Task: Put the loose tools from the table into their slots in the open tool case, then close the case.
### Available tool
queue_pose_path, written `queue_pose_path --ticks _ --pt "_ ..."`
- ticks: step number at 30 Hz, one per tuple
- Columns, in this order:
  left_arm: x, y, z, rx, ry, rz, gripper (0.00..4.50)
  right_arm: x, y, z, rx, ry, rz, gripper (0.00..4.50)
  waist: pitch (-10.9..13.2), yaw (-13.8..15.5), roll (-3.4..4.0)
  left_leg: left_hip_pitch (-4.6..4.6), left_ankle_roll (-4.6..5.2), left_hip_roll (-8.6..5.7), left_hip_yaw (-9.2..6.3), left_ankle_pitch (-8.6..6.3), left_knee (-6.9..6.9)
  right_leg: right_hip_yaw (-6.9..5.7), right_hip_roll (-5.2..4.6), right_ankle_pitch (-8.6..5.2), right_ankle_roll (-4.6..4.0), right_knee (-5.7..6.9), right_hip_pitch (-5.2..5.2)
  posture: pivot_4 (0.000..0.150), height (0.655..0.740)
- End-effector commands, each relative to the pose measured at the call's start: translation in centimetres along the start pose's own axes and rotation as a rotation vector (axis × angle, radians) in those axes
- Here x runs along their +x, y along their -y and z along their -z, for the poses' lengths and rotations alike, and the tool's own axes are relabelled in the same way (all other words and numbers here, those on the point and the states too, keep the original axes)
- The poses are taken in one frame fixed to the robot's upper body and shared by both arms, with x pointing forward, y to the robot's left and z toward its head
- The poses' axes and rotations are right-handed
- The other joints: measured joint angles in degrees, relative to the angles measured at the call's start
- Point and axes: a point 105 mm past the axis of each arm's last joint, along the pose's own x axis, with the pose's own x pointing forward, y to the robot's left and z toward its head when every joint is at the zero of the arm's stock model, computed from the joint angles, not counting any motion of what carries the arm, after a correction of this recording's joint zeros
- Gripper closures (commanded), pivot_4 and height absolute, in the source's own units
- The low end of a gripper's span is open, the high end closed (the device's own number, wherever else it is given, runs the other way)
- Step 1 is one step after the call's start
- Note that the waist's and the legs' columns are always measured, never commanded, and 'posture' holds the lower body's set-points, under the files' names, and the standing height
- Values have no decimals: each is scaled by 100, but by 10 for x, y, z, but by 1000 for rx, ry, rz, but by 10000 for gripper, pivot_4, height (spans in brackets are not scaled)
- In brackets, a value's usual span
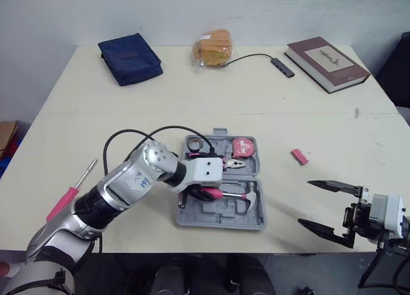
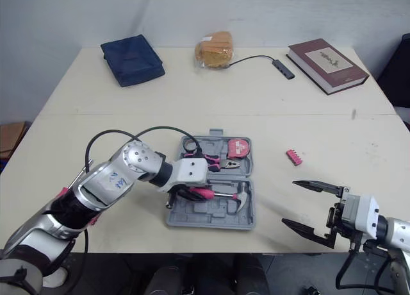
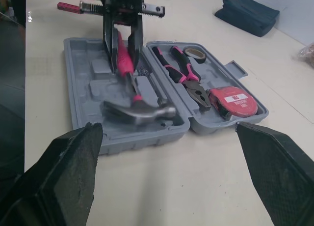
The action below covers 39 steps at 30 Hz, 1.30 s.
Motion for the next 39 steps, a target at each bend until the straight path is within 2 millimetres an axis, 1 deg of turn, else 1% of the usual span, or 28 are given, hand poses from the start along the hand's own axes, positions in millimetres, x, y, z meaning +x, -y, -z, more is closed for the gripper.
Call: queue_pose_path --ticks 1,7,9,10,11,12,13,18,20,22,23,24,25,26,27,28,32,35,39 --pt "4 3 -2 6 -29 -27 39493 3 0 -9 -25 16 16 0 0 0 0 1 0 0 -1 0 2 -1 0 0 0 1 0 1500 7400" --pt "5 -3 -2 8 -23 -61 39493 7 1 -11 -27 20 24 0 0 -5 0 2 0 0 -1 0 3 2 0 0 0 4 1 1500 7400" --pt "4 -1 -11 19 31 -54 28894 7 1 -12 -28 18 26 0 0 -1 0 2 0 1 -1 1 3 2 2 0 0 5 1 1500 7400" --pt "2 0 -15 30 53 -40 26033 8 2 -12 -29 17 27 0 0 0 0 2 0 0 -1 1 4 2 1 0 0 5 1 1500 7400" --pt "1 2 -17 37 65 -29 21058 8 3 -12 -30 16 28 0 0 0 0 2 0 0 -1 1 5 3 1 0 0 5 1 1500 7400" --pt "-1 3 -19 46 81 -12 18406 8 3 -12 -30 16 29 0 0 0 0 2 0 0 -1 1 6 3 1 0 0 5 1 1500 7400" --pt "-2 4 -20 53 91 2 14516 8 4 -12 -31 16 28 0 0 3 0 0 1 0 -1 1 10 3 1 0 0 6 1 1500 7400" --pt "-14 3 -31 103 223 26 14516 14 7 -13 -33 20 21 0 0 -2 0 -2 2 2 -1 1 20 2 1 0 0 10 1 1500 7400" --pt "-21 -1 -40 130 354 -1 14516 16 9 -13 -35 24 19 0 -1 -7 1 -3 2 4 -2 1 26 2 1 0 0 16 1 1500 7400" --pt "-28 -5 -46 141 482 -30 19647 17 10 -13 -38 24 14 0 -1 -5 1 -2 3 5 -1 0 30 4 1 0 0 18 1 1500 7400" --pt "-30 -2 -48 141 549 -8 22899 18 11 -13 -37 24 13 0 -1 -5 1 -4 5 6 -2 -1 37 2 0 0 0 21 3 1500 7400" --pt "-29 -4 -41 88 595 -14 26976 18 11 -13 -36 25 10 0 -1 -5 1 -6 5 7 -2 -1 40 1 0 0 0 21 3 1500 7400" --pt "-26 -5 -32 80 610 -38 32076 19 11 -13 -35 25 4 0 -1 -8 2 -4 5 6 -2 -1 41 1 0 0 0 23 4 1500 7400" --pt "-24 -6 -26 78 616 -56 36163 20 11 -12 -35 25 0 0 -2 -17 2 -4 5 7 -2 -2 42 1 0 0 0 25 3 1500 7400" --pt "-21 -7 -21 54 618 -72 41511 20 12 -13 -35 27 0 0 -2 -16 2 -1 5 7 0 -2 43 2 0 0 0 26 4 1500 7400" --pt "-20 -8 -19 44 621 -78 44515 20 13 -13 -35 29 2 0 -1 -10 2 -3 6 6 -1 -2 45 1 0 0 0 29 4 1500 7400" --pt "-3 0 -6 19 547 -58 44515 20 14 -13 -35 26 0 0 -2 15 1 -8 13 5 -5 -7 60 -4 -5 1 2 33 7 1500 7400" --pt "8 -2 6 0 471 -88 44515 21 14 -12 -33 26 0 0 -2 4 1 -8 20 -1 -4 -11 61 -5 -13 3 5 33 9 1500 7400" --pt "11 -7 5 -38 471 -116 44515 22 13 -12 -32 26 1 0 -2 -3 1 -8 21 0 -3 -11 62 -9 -16 4 7 34 8 1500 7400"
